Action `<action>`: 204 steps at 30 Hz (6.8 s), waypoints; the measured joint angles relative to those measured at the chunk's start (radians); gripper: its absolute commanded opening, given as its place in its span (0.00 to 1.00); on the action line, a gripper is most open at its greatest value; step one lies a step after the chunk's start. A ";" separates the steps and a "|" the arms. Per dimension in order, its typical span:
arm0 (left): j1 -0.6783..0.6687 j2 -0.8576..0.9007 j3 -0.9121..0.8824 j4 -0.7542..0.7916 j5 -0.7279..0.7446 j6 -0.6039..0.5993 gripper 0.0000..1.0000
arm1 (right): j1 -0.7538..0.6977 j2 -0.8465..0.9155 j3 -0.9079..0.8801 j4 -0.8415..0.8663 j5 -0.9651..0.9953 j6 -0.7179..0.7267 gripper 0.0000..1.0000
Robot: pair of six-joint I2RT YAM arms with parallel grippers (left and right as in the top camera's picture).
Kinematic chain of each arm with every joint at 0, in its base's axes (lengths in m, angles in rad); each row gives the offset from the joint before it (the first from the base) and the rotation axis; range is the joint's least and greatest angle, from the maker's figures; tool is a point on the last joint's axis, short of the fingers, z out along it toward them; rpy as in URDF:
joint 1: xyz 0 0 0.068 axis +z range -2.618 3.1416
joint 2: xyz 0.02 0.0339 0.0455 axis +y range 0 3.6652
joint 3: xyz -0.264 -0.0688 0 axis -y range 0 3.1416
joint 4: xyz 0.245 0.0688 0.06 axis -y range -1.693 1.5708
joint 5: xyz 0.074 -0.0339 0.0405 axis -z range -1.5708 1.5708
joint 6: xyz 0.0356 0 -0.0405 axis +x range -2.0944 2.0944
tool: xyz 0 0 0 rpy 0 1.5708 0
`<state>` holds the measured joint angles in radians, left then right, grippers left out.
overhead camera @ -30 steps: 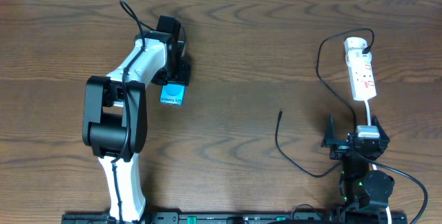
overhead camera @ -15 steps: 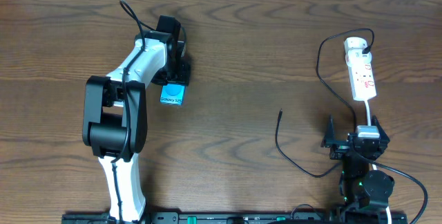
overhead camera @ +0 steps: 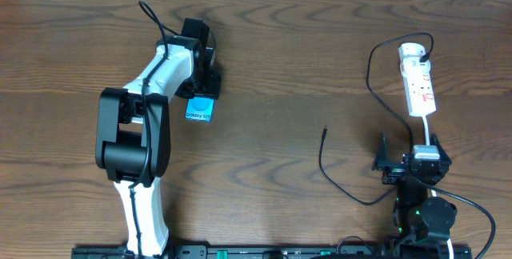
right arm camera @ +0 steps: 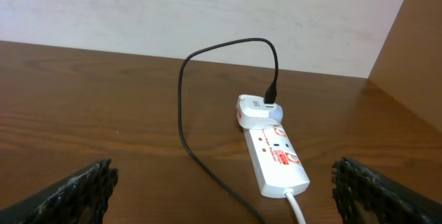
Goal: Plug charger to phone and switch on socket
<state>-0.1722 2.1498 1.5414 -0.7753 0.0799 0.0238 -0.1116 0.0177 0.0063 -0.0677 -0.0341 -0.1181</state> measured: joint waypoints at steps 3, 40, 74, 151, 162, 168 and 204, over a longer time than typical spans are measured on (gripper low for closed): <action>0.000 0.000 0.000 -0.011 0.000 0.000 0.07 | 0.000 0.000 0.000 0.000 0.000 0.000 0.99; 0.003 -0.373 0.002 -0.071 0.280 -0.495 0.07 | 0.000 0.000 0.000 0.000 0.000 0.000 0.99; 0.194 -0.373 0.002 -0.081 1.079 -1.432 0.07 | 0.000 0.000 0.000 0.000 0.000 0.000 0.99; 0.024 -0.373 0.002 -0.328 -0.008 -1.197 0.07 | 0.000 0.000 0.000 0.000 0.001 0.000 0.99; 0.024 -0.373 0.002 -0.328 -0.008 -1.197 0.07 | 0.000 0.000 0.000 0.031 -0.027 0.024 0.99; 0.024 -0.373 0.002 -0.328 -0.009 -1.196 0.07 | 0.000 0.001 0.004 0.198 -0.204 0.177 0.99; 0.024 -0.373 0.001 -0.306 -0.012 -1.194 0.07 | 0.143 1.331 1.157 -0.698 -0.537 0.395 0.99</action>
<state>-0.1478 1.7763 1.5421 -1.0817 0.0681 -1.1702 0.0311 1.3483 1.1633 -0.7662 -0.5709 0.2768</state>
